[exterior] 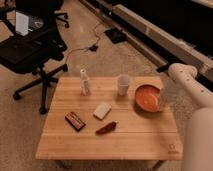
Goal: Pick up the ceramic bowl
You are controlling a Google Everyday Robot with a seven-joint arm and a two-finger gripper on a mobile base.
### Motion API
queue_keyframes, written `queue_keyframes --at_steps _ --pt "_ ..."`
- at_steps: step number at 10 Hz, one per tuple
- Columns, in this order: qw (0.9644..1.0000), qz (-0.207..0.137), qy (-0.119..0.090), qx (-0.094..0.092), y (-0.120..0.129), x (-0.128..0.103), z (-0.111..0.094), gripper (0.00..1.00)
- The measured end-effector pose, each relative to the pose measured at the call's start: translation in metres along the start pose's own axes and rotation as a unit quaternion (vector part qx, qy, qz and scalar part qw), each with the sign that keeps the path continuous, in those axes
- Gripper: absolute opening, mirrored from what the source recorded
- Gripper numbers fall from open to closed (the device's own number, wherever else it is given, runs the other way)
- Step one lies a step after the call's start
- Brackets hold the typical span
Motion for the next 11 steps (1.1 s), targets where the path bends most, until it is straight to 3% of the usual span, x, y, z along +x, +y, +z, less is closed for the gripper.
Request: queue_keyframes --at_steps 5,8,11 --pt "0.9996 -0.014 -0.009 0.021 0.01 0.005 -0.013 0.8" --pt "0.9993 -0.023 -0.004 0.03 0.011 0.006 -0.024 0.8" --pt "0.9993 -0.022 0.007 0.028 0.024 0.015 -0.025 0.8"
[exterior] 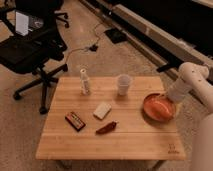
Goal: Pick up the ceramic bowl
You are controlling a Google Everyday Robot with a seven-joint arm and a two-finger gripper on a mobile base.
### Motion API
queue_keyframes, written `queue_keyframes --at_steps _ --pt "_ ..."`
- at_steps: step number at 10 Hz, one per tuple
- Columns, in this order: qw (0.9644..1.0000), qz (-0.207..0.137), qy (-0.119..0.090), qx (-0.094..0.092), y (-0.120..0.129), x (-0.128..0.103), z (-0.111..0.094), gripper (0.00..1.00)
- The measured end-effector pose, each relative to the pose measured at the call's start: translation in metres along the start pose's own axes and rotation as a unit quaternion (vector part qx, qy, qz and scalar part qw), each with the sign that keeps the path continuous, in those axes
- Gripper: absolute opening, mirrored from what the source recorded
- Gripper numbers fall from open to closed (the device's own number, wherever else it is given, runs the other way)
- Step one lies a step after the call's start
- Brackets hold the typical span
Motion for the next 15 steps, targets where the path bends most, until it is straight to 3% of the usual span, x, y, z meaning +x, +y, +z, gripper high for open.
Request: queue_keyframes --at_steps 3,7,11,14,15 --pt "1.0 0.006 -0.001 -0.001 0.018 0.008 0.014 0.8" --pt "0.9996 0.009 -0.025 0.009 0.031 0.004 0.043 0.78" --pt "0.9984 0.01 -0.053 0.016 0.029 -0.002 0.053 0.38" --pt "0.9984 0.011 -0.054 0.015 0.029 -0.003 0.055 0.05" --pt "0.9986 0.007 -0.052 0.013 0.029 -0.006 0.051 0.0"
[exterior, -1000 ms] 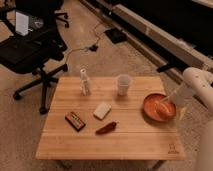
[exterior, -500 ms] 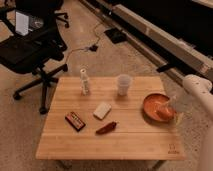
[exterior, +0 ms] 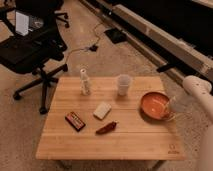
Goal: Pick up the ceramic bowl
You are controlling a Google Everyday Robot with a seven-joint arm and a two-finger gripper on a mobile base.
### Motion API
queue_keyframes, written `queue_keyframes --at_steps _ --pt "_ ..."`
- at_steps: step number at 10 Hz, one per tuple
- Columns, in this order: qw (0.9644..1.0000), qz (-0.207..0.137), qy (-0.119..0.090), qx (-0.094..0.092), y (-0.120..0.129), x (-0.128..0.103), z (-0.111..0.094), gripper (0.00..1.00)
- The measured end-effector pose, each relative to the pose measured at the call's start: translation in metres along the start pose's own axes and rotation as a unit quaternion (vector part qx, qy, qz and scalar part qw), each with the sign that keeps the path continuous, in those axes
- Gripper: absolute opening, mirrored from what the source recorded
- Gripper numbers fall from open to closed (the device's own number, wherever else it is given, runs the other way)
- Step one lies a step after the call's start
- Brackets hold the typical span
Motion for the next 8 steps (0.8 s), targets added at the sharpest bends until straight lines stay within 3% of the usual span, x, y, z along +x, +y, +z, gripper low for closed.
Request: queue_keyframes --at_steps 3,8 --pt "0.9997 -0.021 0.001 -0.009 -0.012 -0.032 -0.031 0.0" --pt "0.999 -0.039 -0.002 -0.023 -0.02 -0.065 -0.068 0.0"
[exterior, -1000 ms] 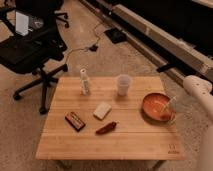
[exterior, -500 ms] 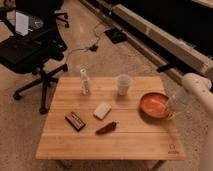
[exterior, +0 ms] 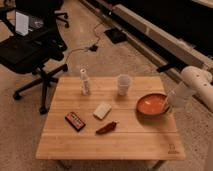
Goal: Pick up the ceramic bowl
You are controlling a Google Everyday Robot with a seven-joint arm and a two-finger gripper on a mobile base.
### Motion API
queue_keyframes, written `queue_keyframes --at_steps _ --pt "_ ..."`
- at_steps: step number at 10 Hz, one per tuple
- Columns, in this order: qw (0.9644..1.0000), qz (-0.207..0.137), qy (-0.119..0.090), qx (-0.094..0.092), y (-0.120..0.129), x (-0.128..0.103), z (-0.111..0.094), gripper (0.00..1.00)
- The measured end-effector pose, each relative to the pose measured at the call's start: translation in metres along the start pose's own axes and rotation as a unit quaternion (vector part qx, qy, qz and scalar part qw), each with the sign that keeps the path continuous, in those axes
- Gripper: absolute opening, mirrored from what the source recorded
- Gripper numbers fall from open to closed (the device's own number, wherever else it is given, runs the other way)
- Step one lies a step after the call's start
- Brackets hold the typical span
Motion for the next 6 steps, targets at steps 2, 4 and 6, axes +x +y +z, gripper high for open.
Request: queue_keyframes --at_steps 2,4,6 --pt "0.9999 -0.012 -0.001 -0.006 -0.005 -0.012 -0.013 0.0" --pt "0.9998 -0.017 -0.001 -0.007 -0.007 -0.021 -0.021 0.0" --pt "0.9997 -0.021 -0.002 -0.01 -0.008 -0.026 -0.027 0.0"
